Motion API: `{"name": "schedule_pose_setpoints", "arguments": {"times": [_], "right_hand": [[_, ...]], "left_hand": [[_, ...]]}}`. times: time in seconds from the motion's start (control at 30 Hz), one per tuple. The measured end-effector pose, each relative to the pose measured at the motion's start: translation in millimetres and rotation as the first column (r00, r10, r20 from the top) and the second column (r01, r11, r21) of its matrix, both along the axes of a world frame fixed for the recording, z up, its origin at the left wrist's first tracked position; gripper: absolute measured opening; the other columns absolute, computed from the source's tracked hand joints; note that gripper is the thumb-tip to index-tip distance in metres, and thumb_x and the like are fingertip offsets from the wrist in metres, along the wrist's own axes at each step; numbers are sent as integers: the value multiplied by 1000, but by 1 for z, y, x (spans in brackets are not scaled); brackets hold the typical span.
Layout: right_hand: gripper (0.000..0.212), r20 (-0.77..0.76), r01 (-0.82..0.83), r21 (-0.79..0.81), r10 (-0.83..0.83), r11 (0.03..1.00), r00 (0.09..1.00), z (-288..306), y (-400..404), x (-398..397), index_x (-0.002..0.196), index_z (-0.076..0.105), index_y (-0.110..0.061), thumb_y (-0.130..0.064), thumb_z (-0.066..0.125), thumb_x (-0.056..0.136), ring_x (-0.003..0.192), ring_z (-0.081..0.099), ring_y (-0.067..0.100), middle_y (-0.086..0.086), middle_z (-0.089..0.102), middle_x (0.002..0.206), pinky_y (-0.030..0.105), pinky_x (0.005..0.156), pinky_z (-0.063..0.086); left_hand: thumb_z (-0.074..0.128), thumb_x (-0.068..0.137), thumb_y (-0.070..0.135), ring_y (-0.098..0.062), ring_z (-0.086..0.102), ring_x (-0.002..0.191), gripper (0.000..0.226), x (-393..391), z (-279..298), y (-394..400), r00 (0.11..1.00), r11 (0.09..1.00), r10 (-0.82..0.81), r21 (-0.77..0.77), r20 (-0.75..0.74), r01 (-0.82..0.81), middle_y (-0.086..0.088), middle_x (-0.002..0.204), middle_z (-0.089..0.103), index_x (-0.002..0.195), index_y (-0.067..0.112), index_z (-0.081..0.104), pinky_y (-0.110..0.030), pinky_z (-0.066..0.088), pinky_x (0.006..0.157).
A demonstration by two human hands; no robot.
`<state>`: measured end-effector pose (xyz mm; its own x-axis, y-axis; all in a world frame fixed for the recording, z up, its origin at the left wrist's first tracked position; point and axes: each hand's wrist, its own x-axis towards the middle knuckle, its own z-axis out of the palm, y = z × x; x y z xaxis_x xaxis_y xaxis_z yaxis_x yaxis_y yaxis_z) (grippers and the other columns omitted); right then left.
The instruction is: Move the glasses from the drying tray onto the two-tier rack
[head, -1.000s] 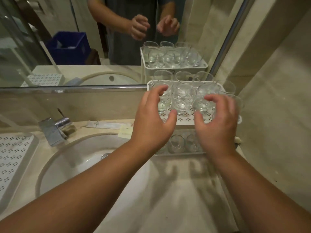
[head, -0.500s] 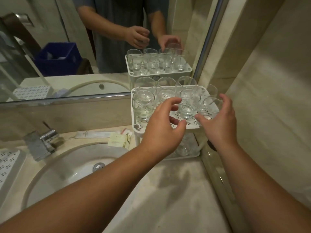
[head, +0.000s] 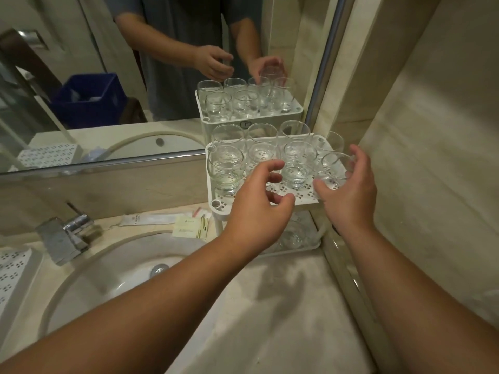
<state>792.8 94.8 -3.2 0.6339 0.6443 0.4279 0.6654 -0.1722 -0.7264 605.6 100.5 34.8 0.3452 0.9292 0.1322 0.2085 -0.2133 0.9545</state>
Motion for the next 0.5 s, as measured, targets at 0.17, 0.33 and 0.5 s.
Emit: {"name": "schedule_pose_setpoints", "arguments": {"times": [0.17,0.33,0.5], "right_hand": [[86,-38,-1,79,4,997,999,10,-6,-4,141,37,-30,-30,85,70,123,51,17,3,54,135,41,99,48],[83,-26,-14,164,19,986,999,26,-25,-20,140,38,-29,-32,83,71,117,55,14,2,56,131,34,96,49],[86,-14,-49,172,53,984,999,27,-51,-47,142,38,-27,-33,84,70,110,56,14,-3,57,128,40,91,50]], "left_hand": [[68,89,20,0,62,80,48,1,2,-2,1000,1000,-21,-14,9,21,18,114,57,130,38,49,-11,49,63],[68,88,17,-4,64,83,50,-1,1,-6,999,999,-35,13,21,35,17,116,57,129,38,49,-12,49,63],[70,85,16,-8,64,90,57,-8,-6,-11,999,997,-44,67,-9,45,13,120,57,132,40,48,-25,57,72]]}}
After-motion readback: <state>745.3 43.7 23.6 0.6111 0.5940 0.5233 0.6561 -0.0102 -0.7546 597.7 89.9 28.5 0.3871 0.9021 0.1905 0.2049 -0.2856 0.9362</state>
